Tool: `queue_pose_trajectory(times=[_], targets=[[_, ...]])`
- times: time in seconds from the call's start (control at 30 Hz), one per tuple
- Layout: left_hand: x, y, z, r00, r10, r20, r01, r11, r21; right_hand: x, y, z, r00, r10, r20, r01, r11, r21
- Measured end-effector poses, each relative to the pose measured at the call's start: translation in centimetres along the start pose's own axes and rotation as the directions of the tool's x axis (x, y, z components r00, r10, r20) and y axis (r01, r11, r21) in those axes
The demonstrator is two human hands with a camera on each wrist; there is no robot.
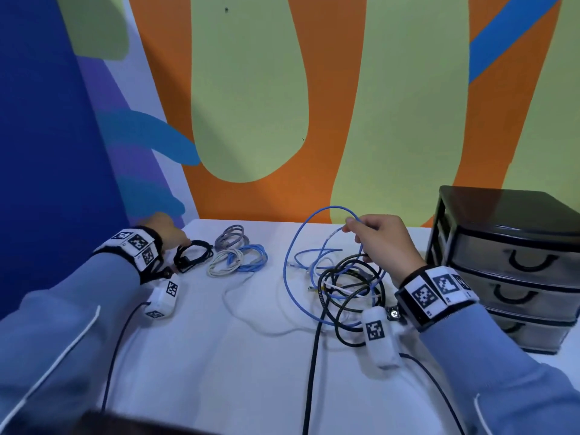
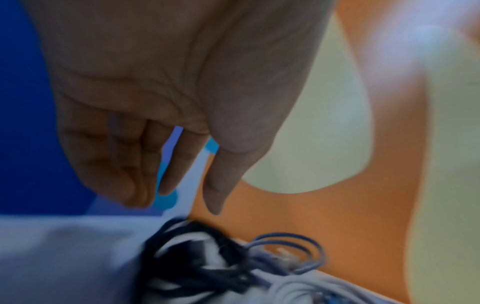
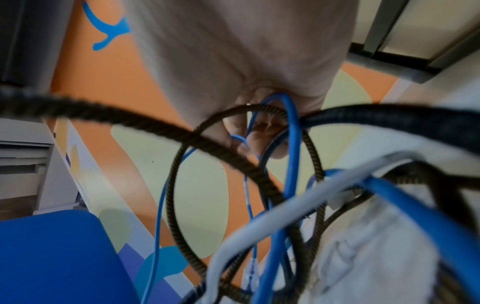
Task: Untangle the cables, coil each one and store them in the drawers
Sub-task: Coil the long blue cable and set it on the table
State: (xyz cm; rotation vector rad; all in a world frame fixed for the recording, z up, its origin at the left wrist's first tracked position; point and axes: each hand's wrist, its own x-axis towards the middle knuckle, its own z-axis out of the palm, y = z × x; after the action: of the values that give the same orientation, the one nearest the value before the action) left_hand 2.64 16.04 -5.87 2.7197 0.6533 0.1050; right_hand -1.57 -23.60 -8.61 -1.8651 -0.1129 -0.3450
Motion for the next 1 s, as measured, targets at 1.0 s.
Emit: queue_pose_trajectory(times=[1.0], targets=[[-15.6,15.8,2.4,0.560,0.805,0.195,-0.390,0.464,-0.795,1.3,-0.6,-1.4,0.967,-0.055,-0.250,0.117,0.964,0.240]])
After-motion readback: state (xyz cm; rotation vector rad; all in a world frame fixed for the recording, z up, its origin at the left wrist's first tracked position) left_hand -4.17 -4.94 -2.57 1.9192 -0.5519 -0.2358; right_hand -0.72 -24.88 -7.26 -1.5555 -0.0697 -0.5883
